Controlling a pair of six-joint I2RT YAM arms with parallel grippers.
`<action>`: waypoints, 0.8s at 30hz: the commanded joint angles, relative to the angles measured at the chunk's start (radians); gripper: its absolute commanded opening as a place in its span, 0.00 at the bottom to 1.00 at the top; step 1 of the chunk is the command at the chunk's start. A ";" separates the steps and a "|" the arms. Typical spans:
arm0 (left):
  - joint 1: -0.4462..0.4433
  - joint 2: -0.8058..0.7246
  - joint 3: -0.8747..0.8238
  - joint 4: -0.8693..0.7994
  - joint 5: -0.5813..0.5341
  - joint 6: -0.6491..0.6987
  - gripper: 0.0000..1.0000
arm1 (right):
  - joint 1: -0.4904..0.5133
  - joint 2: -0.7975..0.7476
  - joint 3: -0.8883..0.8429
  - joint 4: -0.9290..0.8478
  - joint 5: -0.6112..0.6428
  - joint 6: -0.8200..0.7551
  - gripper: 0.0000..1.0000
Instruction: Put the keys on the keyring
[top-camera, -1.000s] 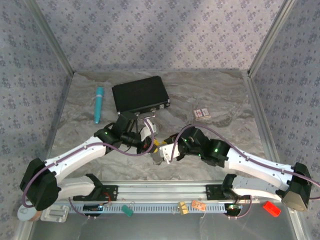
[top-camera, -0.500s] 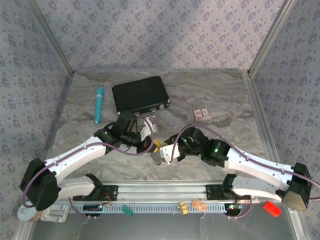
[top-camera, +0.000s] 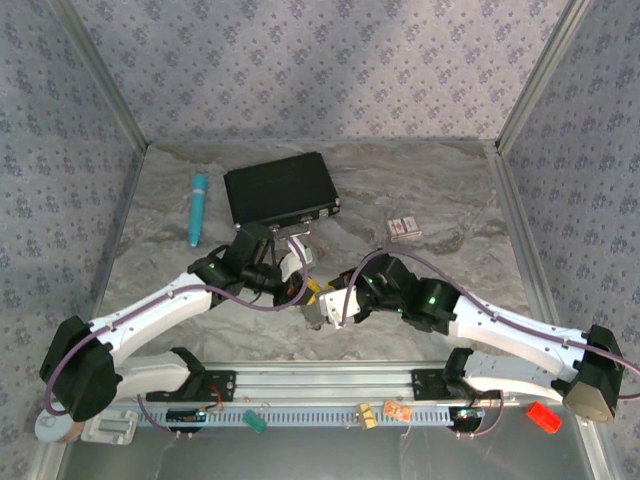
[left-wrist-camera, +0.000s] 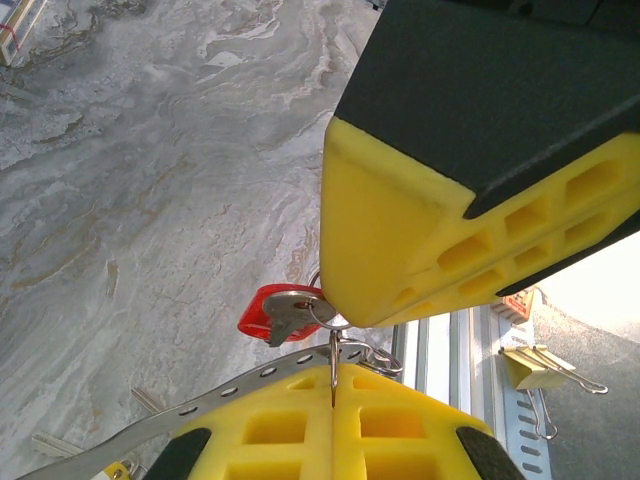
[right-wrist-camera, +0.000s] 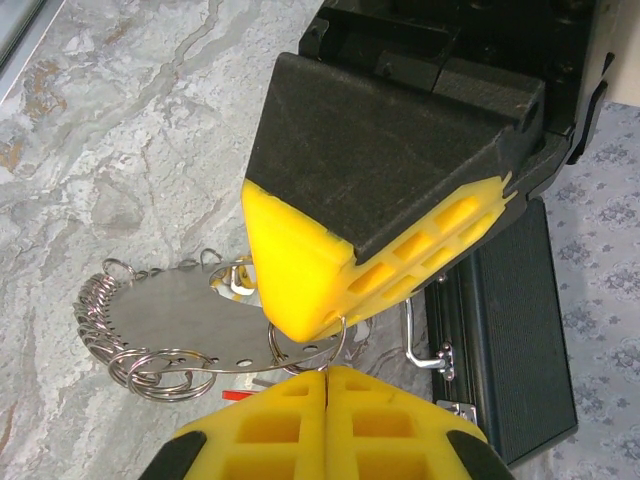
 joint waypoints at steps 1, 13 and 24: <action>0.008 0.006 0.035 0.033 0.006 -0.006 0.00 | 0.019 0.015 0.013 0.016 -0.020 0.011 0.00; 0.010 0.012 0.041 0.027 -0.002 -0.053 0.00 | 0.023 -0.019 -0.011 0.031 0.071 -0.025 0.00; 0.017 0.008 0.048 0.018 0.013 -0.165 0.00 | 0.026 -0.017 -0.031 0.075 0.138 -0.053 0.00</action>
